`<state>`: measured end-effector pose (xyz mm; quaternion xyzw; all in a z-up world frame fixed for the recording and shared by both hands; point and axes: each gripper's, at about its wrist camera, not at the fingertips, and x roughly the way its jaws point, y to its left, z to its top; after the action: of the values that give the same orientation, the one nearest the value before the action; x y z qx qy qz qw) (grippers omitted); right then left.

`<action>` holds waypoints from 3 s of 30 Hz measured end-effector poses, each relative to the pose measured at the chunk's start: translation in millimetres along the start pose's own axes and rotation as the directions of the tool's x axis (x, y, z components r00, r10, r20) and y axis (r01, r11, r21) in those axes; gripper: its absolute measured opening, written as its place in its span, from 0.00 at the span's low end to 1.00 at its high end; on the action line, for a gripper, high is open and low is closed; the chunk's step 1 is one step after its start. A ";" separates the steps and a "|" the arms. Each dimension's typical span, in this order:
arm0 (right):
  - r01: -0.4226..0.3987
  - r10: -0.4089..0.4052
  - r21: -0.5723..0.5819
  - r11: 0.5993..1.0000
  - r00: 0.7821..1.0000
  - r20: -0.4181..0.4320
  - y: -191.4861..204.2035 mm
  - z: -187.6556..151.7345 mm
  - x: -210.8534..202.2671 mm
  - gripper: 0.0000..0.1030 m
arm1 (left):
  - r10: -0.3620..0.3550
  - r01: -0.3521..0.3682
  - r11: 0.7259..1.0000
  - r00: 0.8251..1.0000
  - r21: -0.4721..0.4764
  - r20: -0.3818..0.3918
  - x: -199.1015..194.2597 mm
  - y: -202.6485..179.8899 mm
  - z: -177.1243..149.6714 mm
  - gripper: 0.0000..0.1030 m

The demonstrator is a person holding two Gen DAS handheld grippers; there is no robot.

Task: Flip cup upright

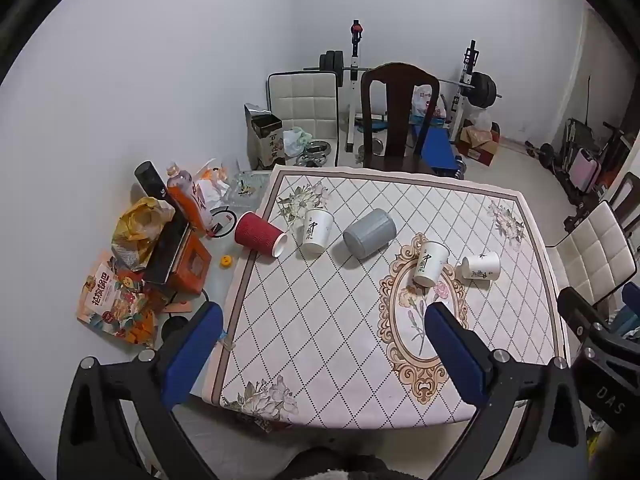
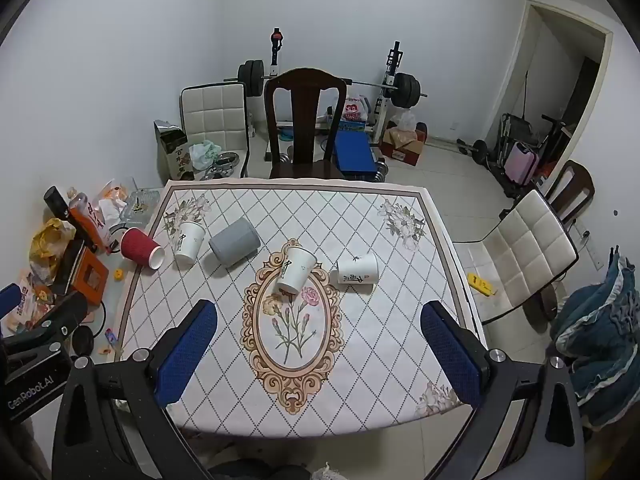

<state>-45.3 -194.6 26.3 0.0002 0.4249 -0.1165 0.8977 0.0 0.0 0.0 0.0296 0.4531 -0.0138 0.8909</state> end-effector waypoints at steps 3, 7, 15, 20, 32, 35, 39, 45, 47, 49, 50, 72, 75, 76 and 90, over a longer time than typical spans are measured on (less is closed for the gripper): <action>0.012 -0.012 -0.003 1.000 1.000 0.016 1.2 -1.7 -2.3 1.00 | -0.010 0.010 1.000 1.000 -0.003 0.005 0.2 0.1 0.1 1.00; 0.008 -0.008 -0.003 1.000 1.000 0.015 3.6 -3.3 -4.8 1.00 | -0.015 0.015 1.000 1.000 -0.004 0.008 -0.3 2.6 0.8 1.00; 0.000 0.000 0.005 1.000 1.000 0.018 2.5 3.7 -18.4 1.00 | -0.015 0.015 1.000 1.000 0.002 0.011 -1.7 -0.6 3.6 1.00; 0.003 -0.003 0.000 1.000 1.000 0.018 1.7 0.8 -17.8 1.00 | -0.014 0.014 1.000 1.000 0.003 0.013 -4.2 -3.8 5.4 1.00; 0.007 -0.007 -0.007 1.000 1.000 0.026 -0.2 2.9 -18.7 1.00 | -0.022 0.022 1.000 1.000 -0.008 0.022 -16.3 -2.5 5.7 1.00; 0.009 -0.008 -0.011 1.000 1.000 0.028 0.4 2.2 -20.7 1.00 | -0.022 0.022 1.000 0.999 -0.007 0.024 -16.0 -2.2 5.2 1.00; 0.007 -0.006 -0.008 1.000 1.000 0.029 0.8 0.9 -21.3 1.00 | -0.018 0.018 1.000 1.000 -0.007 0.025 -17.0 -1.6 4.6 1.00; 0.007 -0.007 -0.010 1.000 0.999 0.031 2.1 0.8 -23.1 1.00 | -0.019 0.019 1.000 0.999 -0.011 0.030 -17.9 3.0 1.6 1.00; 0.008 -0.007 -0.010 1.000 0.999 0.031 2.7 0.7 -23.1 1.00 | -0.020 0.020 1.000 0.999 -0.012 0.031 -18.3 3.4 1.4 1.00; 0.008 -0.007 -0.011 1.000 0.999 0.031 2.8 1.1 -23.0 1.00 | -0.019 0.020 1.000 0.999 -0.012 0.033 -18.9 3.0 1.6 1.00; 0.007 -0.006 -0.012 1.000 0.999 0.032 2.7 1.1 -23.2 1.00 | -0.020 0.021 1.000 0.999 -0.012 0.033 -18.4 4.1 1.6 1.00; 0.004 -0.003 -0.027 1.000 0.999 0.047 14.8 -1.4 -35.5 1.00 | -0.024 0.024 1.000 0.999 -0.020 0.031 -20.5 13.3 0.8 1.00; 0.003 -0.002 -0.027 1.000 0.999 0.048 14.7 -1.1 -35.5 1.00 | -0.024 0.025 1.000 0.999 -0.019 0.032 -20.5 13.5 0.4 1.00; 0.004 -0.003 -0.027 1.000 0.999 0.047 14.2 -0.8 -34.8 1.00 | -0.024 0.025 1.000 0.999 -0.019 0.032 -20.5 13.6 0.4 1.00; 0.004 -0.003 -0.029 1.000 0.999 0.047 15.3 -0.6 -35.8 1.00 | -0.030 0.031 0.999 0.999 -0.023 0.035 -23.6 19.3 1.6 1.00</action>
<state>-64.5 -172.3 51.7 -0.0162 0.4055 -0.1120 0.9071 -11.7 19.1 20.8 0.0122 0.4384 -0.0227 0.8984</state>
